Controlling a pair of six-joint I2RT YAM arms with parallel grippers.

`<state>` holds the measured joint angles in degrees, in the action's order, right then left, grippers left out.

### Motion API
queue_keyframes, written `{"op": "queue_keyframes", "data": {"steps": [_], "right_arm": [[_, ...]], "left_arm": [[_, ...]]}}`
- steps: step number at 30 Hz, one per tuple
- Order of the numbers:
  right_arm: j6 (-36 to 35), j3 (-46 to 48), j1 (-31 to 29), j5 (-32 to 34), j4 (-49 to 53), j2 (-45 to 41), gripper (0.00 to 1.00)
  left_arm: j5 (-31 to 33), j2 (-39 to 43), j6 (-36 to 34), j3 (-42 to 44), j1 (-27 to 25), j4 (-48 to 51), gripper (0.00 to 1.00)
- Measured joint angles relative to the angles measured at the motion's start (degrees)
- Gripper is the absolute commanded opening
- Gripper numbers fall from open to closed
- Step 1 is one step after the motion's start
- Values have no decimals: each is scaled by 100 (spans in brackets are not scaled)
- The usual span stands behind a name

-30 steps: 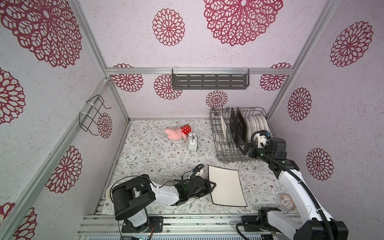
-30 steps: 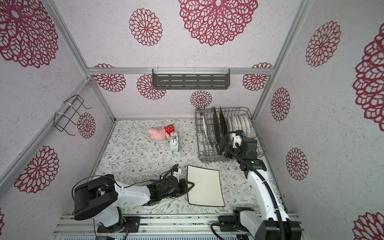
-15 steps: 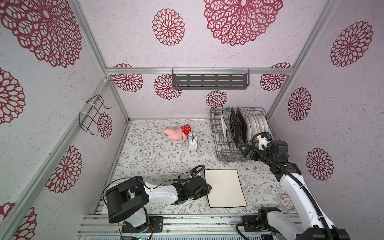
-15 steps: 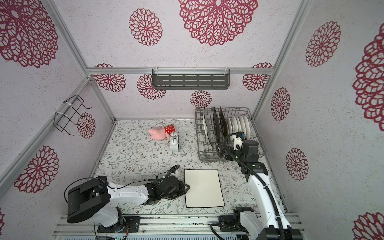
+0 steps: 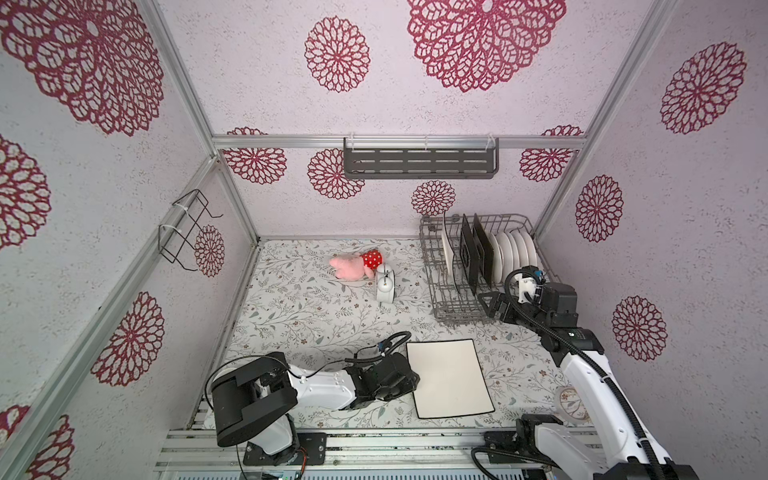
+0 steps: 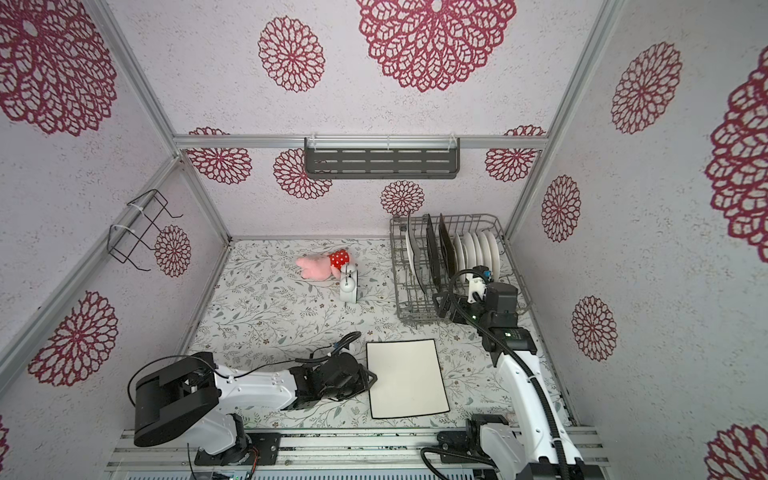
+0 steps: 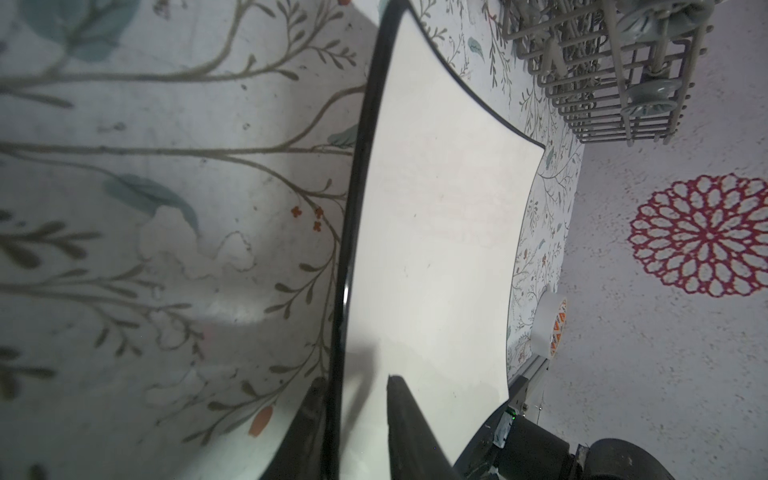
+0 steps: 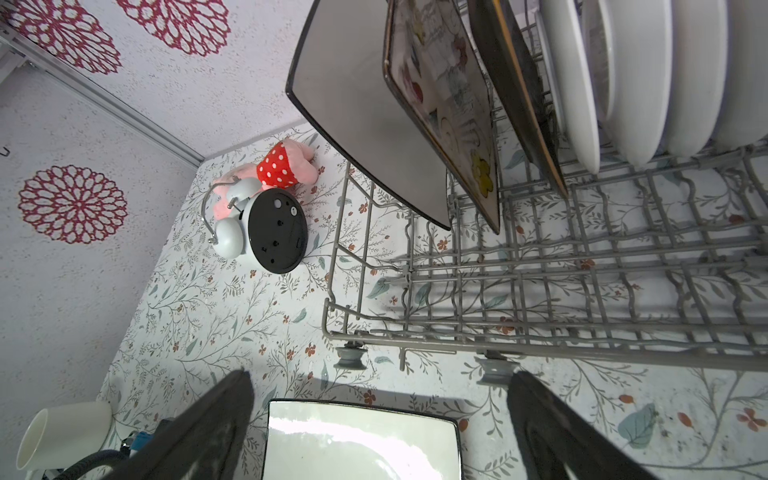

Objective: Unload the plates from the dish rack

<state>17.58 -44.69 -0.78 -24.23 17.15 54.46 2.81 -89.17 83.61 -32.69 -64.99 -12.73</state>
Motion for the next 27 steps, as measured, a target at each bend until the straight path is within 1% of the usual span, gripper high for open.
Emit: {"op": "queue_keyframes", "data": {"steps": [10, 13, 16, 21, 27], "right_arm": [[-2, 103, 0, 4, 236, -380, 99], [-2, 192, 0, 2, 291, -522, 99], [-2, 256, 0, 4, 374, -625, 99], [-2, 284, 0, 22, 468, -741, 99], [-4, 284, 2, 68, 662, -962, 99]], "left_arm": [[-120, -11, -2, -2, 105, 24, 30], [-214, -87, -52, -63, 160, 96, 33], [-258, -188, -94, -160, 219, 177, 33], [-422, -310, -264, -404, 291, 483, 35], [-656, -492, -682, -916, 391, 1067, 36]]}}
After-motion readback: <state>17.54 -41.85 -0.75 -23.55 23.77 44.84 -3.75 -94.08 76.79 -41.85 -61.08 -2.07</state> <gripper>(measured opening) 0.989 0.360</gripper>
